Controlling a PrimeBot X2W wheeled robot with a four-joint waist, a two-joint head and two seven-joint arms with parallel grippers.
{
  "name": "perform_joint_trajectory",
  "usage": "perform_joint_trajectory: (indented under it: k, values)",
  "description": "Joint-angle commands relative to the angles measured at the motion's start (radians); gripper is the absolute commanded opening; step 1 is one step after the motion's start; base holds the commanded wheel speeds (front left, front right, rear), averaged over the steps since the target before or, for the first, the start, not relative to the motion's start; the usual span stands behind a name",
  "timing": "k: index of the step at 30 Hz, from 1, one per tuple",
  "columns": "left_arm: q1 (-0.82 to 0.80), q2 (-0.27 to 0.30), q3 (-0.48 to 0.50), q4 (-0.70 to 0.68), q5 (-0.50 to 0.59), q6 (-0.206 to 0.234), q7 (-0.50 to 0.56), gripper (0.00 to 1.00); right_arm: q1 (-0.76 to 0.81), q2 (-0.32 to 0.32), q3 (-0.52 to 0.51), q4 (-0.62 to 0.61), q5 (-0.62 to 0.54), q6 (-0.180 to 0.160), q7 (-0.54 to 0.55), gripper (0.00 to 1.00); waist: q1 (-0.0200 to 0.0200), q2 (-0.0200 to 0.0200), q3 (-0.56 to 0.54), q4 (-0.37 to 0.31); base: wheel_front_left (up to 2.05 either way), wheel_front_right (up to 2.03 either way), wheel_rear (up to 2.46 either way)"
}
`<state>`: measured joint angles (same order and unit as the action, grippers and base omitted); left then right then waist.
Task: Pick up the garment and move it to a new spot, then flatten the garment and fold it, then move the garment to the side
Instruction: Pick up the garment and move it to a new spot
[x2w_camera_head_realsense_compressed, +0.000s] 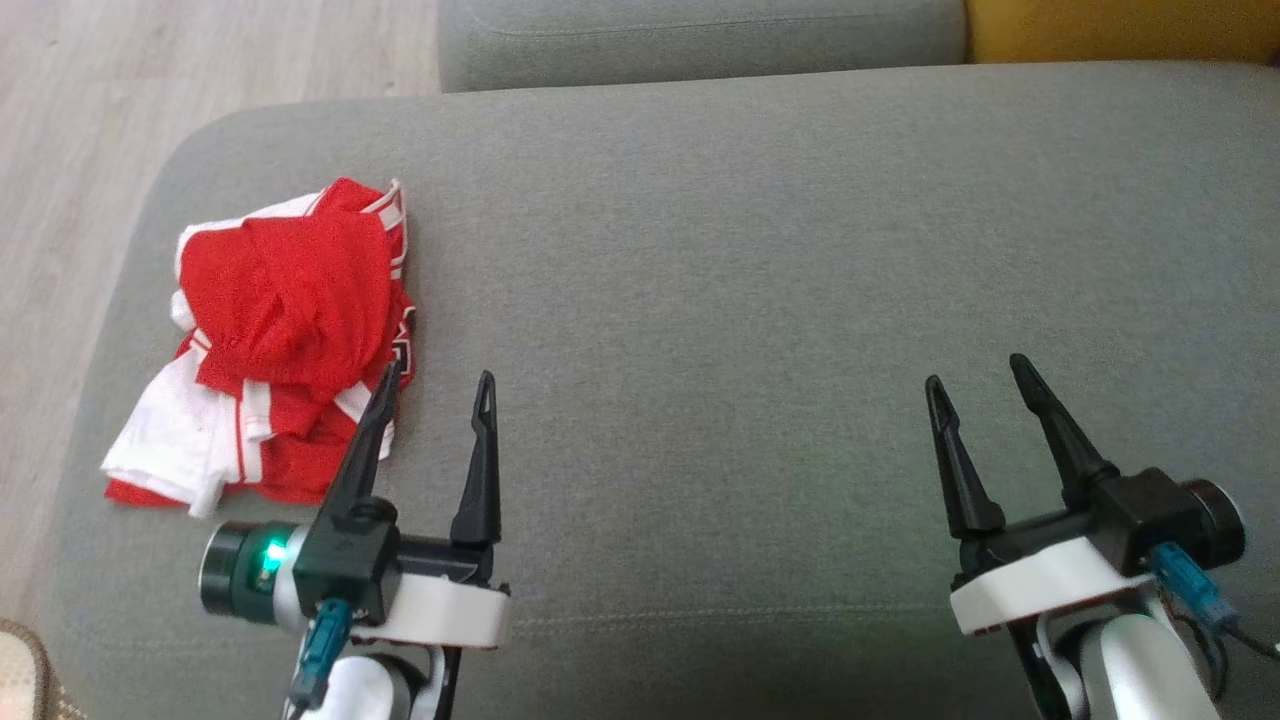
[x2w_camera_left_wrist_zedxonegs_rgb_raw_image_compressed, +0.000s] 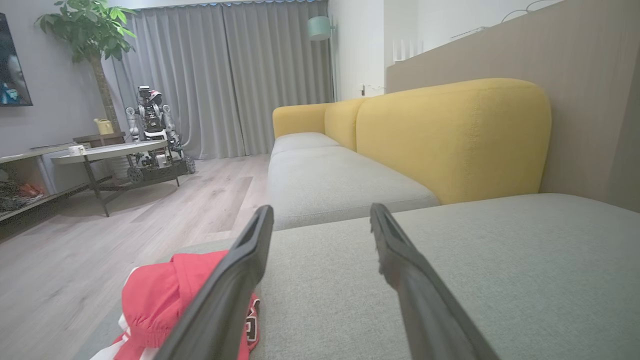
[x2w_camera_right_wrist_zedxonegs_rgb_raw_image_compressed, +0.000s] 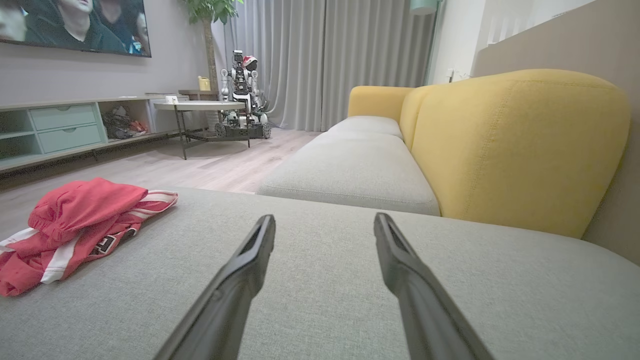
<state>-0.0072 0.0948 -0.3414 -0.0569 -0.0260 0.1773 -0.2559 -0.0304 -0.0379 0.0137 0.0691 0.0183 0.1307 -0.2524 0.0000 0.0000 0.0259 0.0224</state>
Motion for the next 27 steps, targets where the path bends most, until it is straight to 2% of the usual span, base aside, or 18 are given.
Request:
perform_joint_trajectory:
  k: [1,5,20,27]
  values:
    - [-0.039,-0.002,0.041,-0.026,0.006,-0.003,-0.006,1.00,-0.025,-0.012,0.023,-0.042,-0.009,0.000,-0.009,1.00,0.0000,0.0000,0.000,0.018,0.00,0.00,0.00]
    - [-0.039,-0.007,0.045,-0.023,0.005,-0.006,-0.006,1.00,-0.020,-0.012,0.025,-0.045,-0.012,0.000,-0.009,1.00,0.0000,0.0000,0.001,0.050,0.00,0.00,0.00]
    - [-0.021,-0.027,0.070,-0.034,0.005,-0.022,-0.006,1.00,-0.004,-0.012,0.046,-0.054,-0.013,0.000,-0.009,1.00,0.0000,0.0000,0.006,0.270,0.00,0.00,0.00]
    - [-0.021,-0.032,0.088,-0.048,0.006,-0.011,-0.006,1.00,-0.011,-0.012,0.055,-0.057,-0.031,0.000,-0.009,1.00,0.0000,0.0000,0.035,0.321,0.00,0.00,0.00]
